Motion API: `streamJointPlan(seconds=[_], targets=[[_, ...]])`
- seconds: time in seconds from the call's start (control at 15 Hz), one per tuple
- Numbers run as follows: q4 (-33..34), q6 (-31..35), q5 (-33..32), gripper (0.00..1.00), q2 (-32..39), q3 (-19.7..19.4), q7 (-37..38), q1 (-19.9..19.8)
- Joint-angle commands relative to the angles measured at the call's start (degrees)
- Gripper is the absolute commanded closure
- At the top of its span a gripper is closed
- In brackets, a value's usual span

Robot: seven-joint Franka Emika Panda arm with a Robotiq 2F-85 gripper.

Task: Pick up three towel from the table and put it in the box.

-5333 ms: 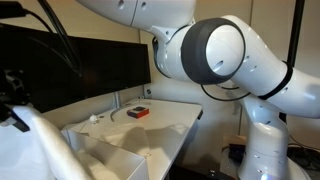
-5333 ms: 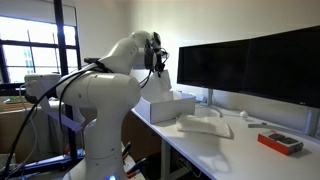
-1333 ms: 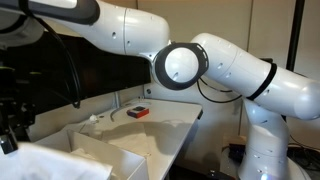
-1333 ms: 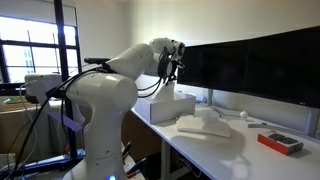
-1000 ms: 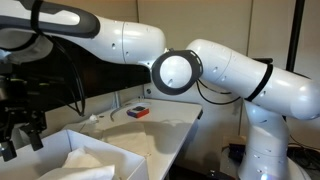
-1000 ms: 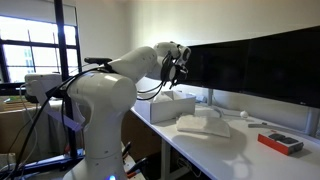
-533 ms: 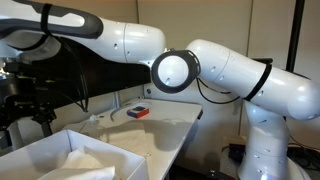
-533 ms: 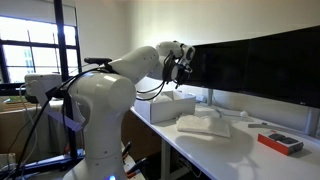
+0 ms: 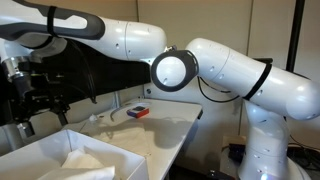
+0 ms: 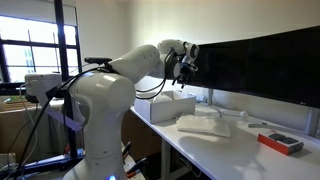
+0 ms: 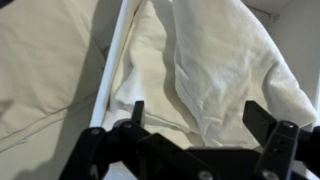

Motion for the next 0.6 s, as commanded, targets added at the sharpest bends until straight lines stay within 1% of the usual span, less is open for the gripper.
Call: streamJointPlan(seconds=[0.0, 0.33, 0.53], targets=[[-1.64, -4.30, -2.90, 0.00, -3.76, -2.04, 1.27, -1.79], [-1.17, -8.58, -7.39, 0.00, -6.52, -5.23, -0.87, -3.46], [-0.62, -8.77, -10.44, 0.00, -8.00, -6.99, -2.60, -3.76]])
